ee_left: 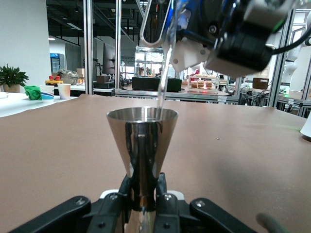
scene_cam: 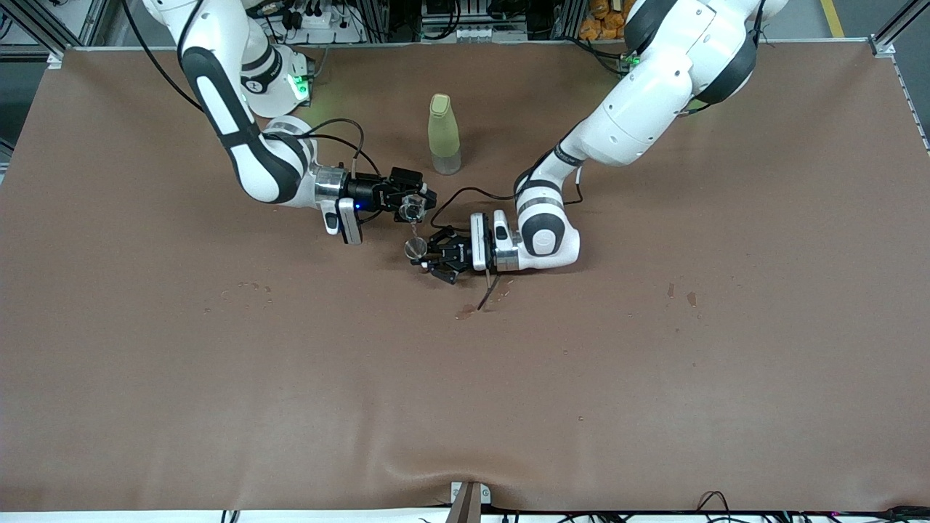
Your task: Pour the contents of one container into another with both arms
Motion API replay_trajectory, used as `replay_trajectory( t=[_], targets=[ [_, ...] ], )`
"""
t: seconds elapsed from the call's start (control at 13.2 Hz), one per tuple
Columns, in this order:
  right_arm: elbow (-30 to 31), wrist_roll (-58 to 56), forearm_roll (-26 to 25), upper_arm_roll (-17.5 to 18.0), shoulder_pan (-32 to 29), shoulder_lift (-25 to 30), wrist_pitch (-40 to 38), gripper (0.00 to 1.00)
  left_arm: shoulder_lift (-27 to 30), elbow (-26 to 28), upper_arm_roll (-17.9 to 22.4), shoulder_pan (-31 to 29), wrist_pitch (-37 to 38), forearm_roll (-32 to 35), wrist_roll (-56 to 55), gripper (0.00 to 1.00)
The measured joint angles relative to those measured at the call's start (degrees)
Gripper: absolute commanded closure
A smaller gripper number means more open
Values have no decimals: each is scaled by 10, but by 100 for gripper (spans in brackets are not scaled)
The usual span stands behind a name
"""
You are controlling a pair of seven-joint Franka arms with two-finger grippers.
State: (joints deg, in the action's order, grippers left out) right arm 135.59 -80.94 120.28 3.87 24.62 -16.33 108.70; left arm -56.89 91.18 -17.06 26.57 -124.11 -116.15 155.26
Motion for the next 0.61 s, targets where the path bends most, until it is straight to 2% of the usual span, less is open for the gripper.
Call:
replay_trajectory(
  t=[0.61],
  targets=[
    [0,74,0,0,0,5,0,100,6,12,-4,0,-1,0,0,100]
  ],
)
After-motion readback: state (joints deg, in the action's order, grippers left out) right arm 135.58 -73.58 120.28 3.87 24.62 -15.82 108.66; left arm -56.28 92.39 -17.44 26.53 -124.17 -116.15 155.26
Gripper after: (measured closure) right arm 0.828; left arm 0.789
